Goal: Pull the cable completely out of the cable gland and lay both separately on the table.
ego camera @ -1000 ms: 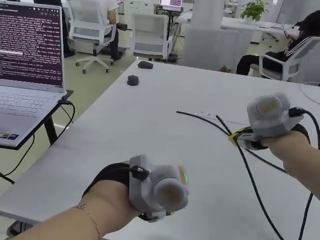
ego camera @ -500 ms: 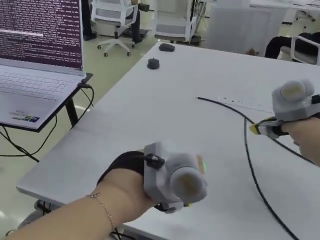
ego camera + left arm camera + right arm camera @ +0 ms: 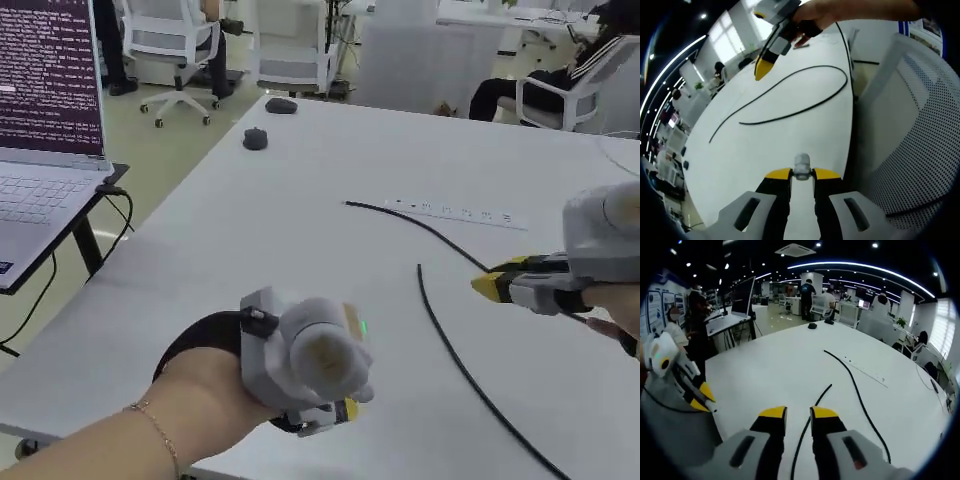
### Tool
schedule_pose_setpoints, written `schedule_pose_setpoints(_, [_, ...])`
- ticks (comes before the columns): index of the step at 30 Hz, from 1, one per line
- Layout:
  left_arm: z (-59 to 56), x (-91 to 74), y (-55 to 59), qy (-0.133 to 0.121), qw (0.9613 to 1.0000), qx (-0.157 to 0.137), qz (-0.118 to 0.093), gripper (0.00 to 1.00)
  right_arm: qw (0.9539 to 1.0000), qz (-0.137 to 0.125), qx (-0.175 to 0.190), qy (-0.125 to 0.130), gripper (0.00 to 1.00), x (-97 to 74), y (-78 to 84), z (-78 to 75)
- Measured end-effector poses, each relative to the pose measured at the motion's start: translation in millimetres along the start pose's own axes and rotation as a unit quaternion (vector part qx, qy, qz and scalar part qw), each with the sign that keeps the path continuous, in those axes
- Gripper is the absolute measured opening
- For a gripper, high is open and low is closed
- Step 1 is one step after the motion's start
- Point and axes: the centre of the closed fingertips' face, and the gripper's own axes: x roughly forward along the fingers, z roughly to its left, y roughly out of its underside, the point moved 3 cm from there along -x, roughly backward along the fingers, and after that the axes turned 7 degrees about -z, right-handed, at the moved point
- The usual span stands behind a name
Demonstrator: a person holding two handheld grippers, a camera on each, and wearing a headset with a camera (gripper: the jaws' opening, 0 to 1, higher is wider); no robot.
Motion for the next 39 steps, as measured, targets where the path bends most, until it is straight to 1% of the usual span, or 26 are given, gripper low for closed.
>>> schedule_pose_setpoints(1, [-0.6,0.2,-1.2,0.005,1.0,-0.003,-0.001,0.17,1.0,0.001,-0.002,-0.005,0.19,-8.0,2.4,6.7])
schedule_pose_setpoints(2, [-3.6,1.2,-3.5,0.02,0.9997,-0.015,-0.007,0.17,1.0,0.0,0.002,-0.008,0.19,-20.0,6.5,15.3])
schedule_pose_setpoints(4, [-6.6,4.0,-5.3,0.044,0.9986,-0.024,-0.013,0.17,0.9999,-0.001,0.004,-0.011,0.18,-34.3,12.5,27.0])
schedule_pose_setpoints(5, [-5.5,5.7,-4.2,0.049,0.9985,-0.022,-0.011,0.17,0.9998,0.003,0.003,-0.017,0.18,-44.8,18.6,37.6])
schedule_pose_setpoints(6, [-5.8,8.6,-2.2,0.06,0.9979,-0.021,-0.006,0.17,0.9998,0.012,-0.003,-0.018,0.18,-51.2,23.9,43.1])
schedule_pose_setpoints(7, [-4.9,11.3,-1.3,0.064,0.9977,-0.02,-0.006,0.17,0.9996,0.02,-0.017,-0.009,0.17,-61.7,30.4,48.2])
schedule_pose_setpoints(8, [-4.3,14.1,0.6,0.07,0.9973,-0.02,-0.004,0.17,0.9996,0.022,-0.019,-0.006,0.18,-66.8,33.6,51.1])
schedule_pose_setpoints(9, [-3.2,18.7,3.9,0.079,0.9966,-0.022,0.003,0.17,0.9996,0.023,-0.015,-0.002,0.19,-75.7,37.5,55.5])
schedule_pose_setpoints(10, [-2.2,22.4,6.1,0.084,0.9962,-0.021,0.005,0.17,0.9996,0.023,-0.013,-0.001,0.19,-78.7,38.9,56.3])
schedule_pose_setpoints(11, [-1.5,28.2,10.0,0.094,0.9952,-0.023,0.011,0.17,0.9998,0.017,-0.002,0.007,0.2,-89.6,41.4,60.4])
schedule_pose_setpoints(12, [-0.7,32.4,12.2,0.099,0.9947,-0.025,0.014,0.17,0.9998,0.013,0.004,0.012,0.2,-94.5,41.9,63.0])
schedule_pose_setpoints(14, [-0.1,43.5,17.9,0.114,0.9929,-0.029,0.019,0.17,0.9997,0.012,0.007,0.018,0.2,-104.7,44.4,67.6])
schedule_pose_setpoints(15, [0.0,45.6,19.5,0.117,0.9925,-0.029,0.021,0.17,0.9997,0.011,0.008,0.022,0.2,-108.2,45.0,68.4])
schedule_pose_setpoints(16, [0.9,52.3,23.8,0.123,0.9916,-0.031,0.026,0.17,0.9994,0.008,0.013,0.03,0.2,-112.6,46.0,67.9])
schedule_pose_setpoints(17, [1.4,59.0,28.2,0.128,0.9909,-0.029,0.029,0.17,0.9992,0.004,0.019,0.036,0.21,-114.9,45.8,67.8])
schedule_pose_setpoints(21, [1.7,74.9,37.3,0.141,0.9891,-0.028,0.034,0.17,0.9984,-0.005,0.028,0.048,0.21,-122.4,45.6,70.8])
schedule_pose_setpoints(24, [1.0,81.9,40.7,0.145,0.9886,-0.019,0.035,0.17,0.998,-0.007,0.035,0.052,0.21,-123.9,46.0,72.4])
schedule_pose_setpoints(27, [1.9,86.6,44.7,0.146,0.9885,-0.017,0.036,0.17,0.9976,-0.007,0.039,0.056,0.21,-125.3,47.1,73.1])
schedule_pose_setpoints(28, [0.8,87.5,47.1,0.151,0.9876,-0.018,0.04,0.17,0.9975,-0.006,0.039,0.058,0.21,-125.8,47.5,73.4])
schedule_pose_setpoints(30, [0.3,89.4,50.3,0.152,0.9873,-0.017,0.044,0.17,0.9973,-0.005,0.042,0.059,0.21,-126.4,48.5,74.1])
schedule_pose_setpoints(33, [1.6,89.8,51.9,0.151,0.9872,-0.02,0.048,0.17,0.9972,-0.002,0.045,0.059,0.22,-126.7,51.0,74.5])
schedule_pose_setpoints(35, [3.7,86.6,50.9,0.148,0.9875,-0.025,0.047,0.18,0.9972,0.003,0.046,0.058,0.22,-126.6,53.5,75.0])
schedule_pose_setpoints(37, [7.4,80.4,48.4,0.143,0.9883,-0.028,0.046,0.21,0.9972,0.006,0.048,0.057,0.23,-126.4,55.6,75.3])
schedule_pose_setpoints(39, [11.4,71.8,44.8,0.137,0.9891,-0.036,0.041,0.23,0.9972,0.009,0.05,0.055,0.24,-126.6,57.9,76.0])
